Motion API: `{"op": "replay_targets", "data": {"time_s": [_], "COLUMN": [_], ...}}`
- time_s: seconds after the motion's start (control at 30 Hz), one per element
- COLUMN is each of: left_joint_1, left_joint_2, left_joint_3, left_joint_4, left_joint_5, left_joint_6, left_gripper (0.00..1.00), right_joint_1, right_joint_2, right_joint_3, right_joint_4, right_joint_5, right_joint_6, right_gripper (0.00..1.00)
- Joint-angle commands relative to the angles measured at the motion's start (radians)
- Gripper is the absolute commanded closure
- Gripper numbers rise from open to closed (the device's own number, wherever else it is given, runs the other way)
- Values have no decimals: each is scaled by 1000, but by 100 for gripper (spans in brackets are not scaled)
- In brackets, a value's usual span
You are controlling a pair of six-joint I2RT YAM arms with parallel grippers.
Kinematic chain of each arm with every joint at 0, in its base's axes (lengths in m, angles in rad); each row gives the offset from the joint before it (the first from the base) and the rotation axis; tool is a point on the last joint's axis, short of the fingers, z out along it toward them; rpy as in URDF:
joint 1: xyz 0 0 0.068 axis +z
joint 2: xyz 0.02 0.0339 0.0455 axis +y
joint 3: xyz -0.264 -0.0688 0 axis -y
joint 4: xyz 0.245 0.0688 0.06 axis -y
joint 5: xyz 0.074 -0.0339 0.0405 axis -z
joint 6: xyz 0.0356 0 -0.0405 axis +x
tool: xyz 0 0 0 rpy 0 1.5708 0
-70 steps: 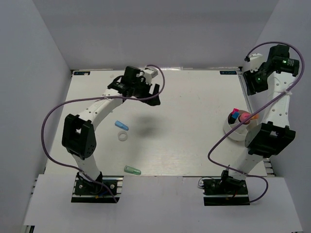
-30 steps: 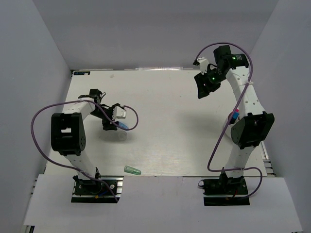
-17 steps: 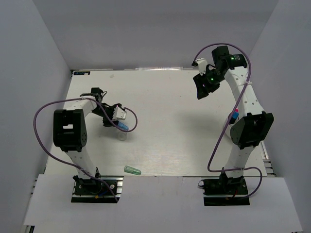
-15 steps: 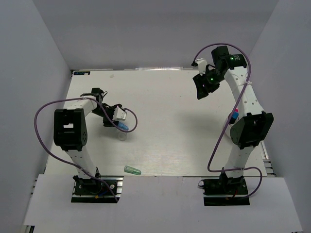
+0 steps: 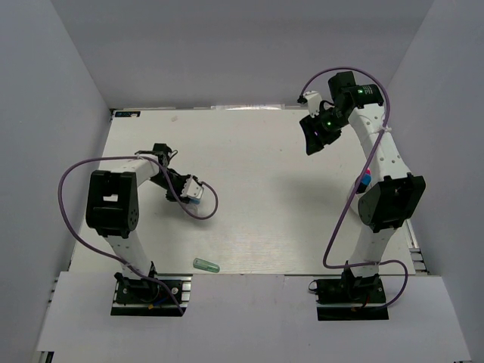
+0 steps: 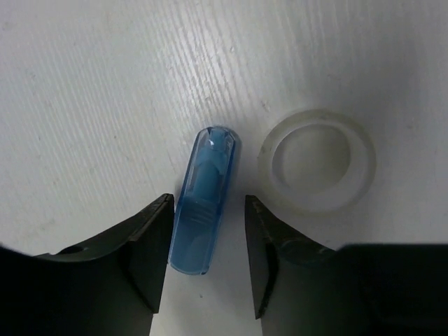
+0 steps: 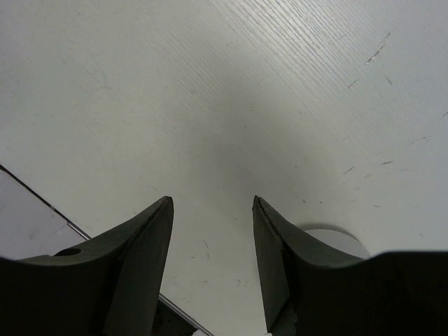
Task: Sort the stationery into containers
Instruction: Pick up the stationery from the center of the board.
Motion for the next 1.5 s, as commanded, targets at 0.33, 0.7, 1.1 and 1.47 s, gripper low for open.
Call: {"op": "replay_targets", "data": {"time_s": [0.33,0.7,1.1,1.47], "left_joint_1": [-27,-104,-334,-564], "left_joint_2": [74,-228,-377,-277], "left_joint_3": [190,158,201,348], "left_joint_4": [121,587,608,408], "left_joint_5": [98,304,272,117], "left_joint_6": [-452,-1274,-1398,-1290], "left_gripper": [81,89,88,88], "right_joint_1": [-26,-57,-47,-32], "right_joint_2": [-160,-301,-281,-276], "right_joint_3": [-11,-78,-307,-403], "right_joint_4": [3,83,436,480], "right_joint_5": [-97,-358,-673,-719], "right_joint_6": [21,247,743,809], "right_gripper": [49,44,38,37]}}
